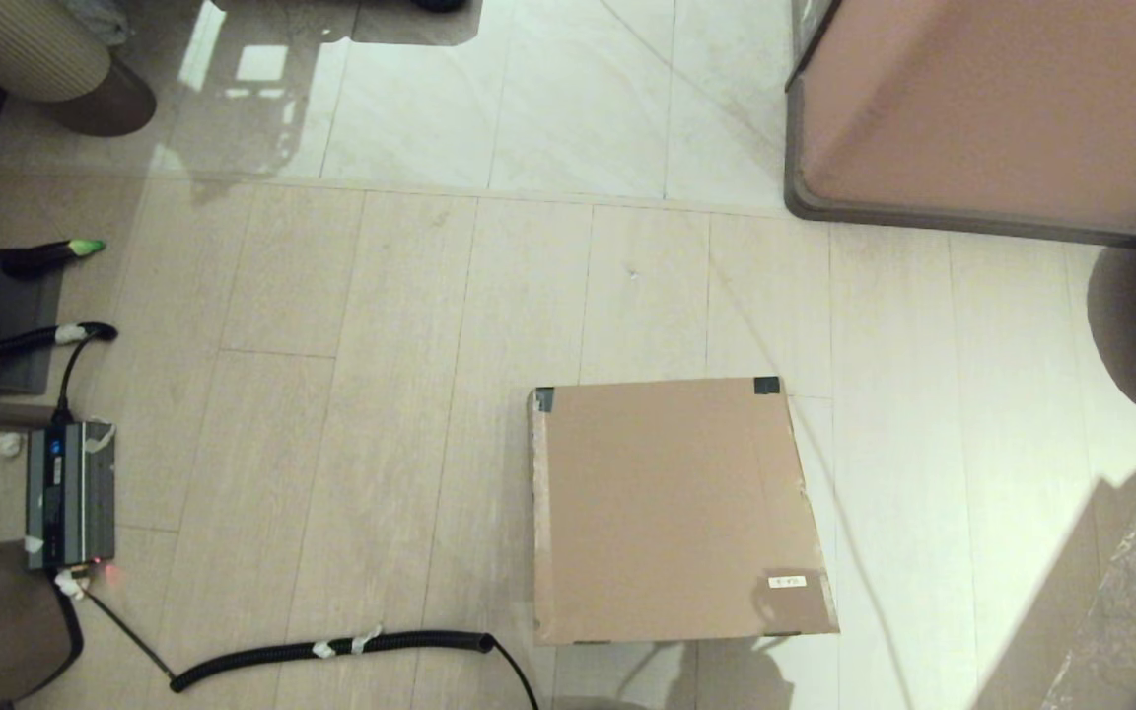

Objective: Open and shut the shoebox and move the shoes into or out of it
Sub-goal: Open the shoe box

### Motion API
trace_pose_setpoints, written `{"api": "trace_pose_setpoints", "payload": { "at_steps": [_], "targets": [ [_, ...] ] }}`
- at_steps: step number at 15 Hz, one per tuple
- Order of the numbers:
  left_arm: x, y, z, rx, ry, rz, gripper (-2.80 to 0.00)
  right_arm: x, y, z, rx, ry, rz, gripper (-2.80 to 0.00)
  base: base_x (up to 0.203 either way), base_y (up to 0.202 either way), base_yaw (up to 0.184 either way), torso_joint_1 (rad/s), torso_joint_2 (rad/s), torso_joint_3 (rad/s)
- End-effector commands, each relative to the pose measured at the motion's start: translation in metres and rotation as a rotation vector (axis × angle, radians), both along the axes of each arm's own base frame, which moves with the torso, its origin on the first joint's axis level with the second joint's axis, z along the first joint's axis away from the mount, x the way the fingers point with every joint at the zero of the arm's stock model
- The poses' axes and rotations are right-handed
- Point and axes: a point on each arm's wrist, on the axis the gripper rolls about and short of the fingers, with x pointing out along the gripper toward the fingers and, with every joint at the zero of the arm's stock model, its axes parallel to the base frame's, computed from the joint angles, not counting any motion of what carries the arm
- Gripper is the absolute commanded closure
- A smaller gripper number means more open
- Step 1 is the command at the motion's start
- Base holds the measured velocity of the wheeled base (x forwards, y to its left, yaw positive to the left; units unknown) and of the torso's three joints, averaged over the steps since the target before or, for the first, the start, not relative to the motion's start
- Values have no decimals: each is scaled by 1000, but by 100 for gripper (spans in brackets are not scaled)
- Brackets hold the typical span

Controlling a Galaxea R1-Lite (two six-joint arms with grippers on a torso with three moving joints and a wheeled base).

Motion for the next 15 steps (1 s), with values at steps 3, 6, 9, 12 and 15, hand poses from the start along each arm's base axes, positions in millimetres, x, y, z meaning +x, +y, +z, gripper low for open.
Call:
{"api": "trace_pose_setpoints", "payload": {
  "at_steps": [3,6,9,12,15],
  "targets": [
    [14,1,50,-3,-6,-17,0,-11,-2,41,9,65,-70,0,0,0,0,0,0,0],
    [55,4,88,-46,88,-12,0,12,-2,69,9,244,-80,0,0,0,0,0,0,0],
    [93,5,96,-131,183,-102,0,52,-2,81,15,439,-83,0,0,0,0,0,0,0],
    [125,5,80,-195,273,-197,0,97,-2,79,16,574,-84,0,0,0,0,0,0,0],
    [159,8,58,-222,388,-204,0,142,-2,67,18,709,-74,0,0,0,0,0,0,0]
  ]
}}
